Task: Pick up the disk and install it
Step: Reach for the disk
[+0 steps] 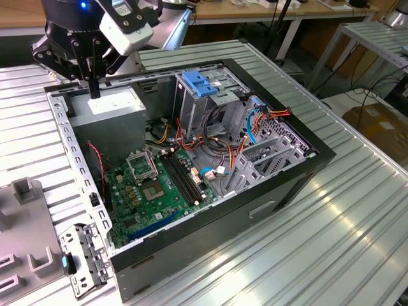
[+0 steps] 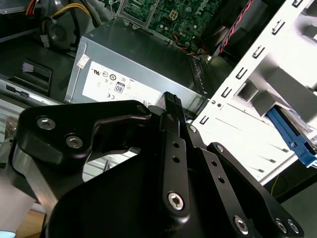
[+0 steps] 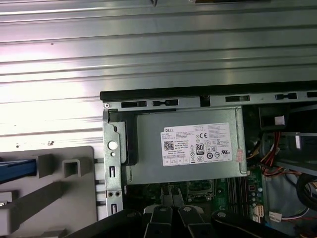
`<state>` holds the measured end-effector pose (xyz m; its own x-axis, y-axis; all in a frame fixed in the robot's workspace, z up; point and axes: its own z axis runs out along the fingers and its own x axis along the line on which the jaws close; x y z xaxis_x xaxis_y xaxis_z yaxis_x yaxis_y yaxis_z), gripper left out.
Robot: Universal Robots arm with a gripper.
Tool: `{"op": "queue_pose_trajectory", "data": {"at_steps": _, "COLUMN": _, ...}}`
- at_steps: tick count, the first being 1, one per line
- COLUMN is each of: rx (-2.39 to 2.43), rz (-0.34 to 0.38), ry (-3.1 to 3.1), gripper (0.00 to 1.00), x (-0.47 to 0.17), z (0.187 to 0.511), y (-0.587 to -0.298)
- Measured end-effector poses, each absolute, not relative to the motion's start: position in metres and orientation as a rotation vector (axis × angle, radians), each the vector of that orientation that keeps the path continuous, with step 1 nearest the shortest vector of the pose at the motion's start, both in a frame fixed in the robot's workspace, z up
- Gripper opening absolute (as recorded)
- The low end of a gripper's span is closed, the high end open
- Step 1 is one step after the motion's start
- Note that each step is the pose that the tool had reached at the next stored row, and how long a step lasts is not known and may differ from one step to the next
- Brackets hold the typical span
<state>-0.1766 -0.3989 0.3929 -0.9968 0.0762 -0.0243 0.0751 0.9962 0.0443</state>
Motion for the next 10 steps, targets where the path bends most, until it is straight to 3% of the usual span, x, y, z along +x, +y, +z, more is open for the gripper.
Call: {"op": "queue_pose_trajectory", "data": {"at_steps": 10, "rx": 0.118, "rz": 0.068, "ry": 3.113, "gripper": 0.11, "x": -0.1795, "z": 0.3927, "y": -0.3989}}
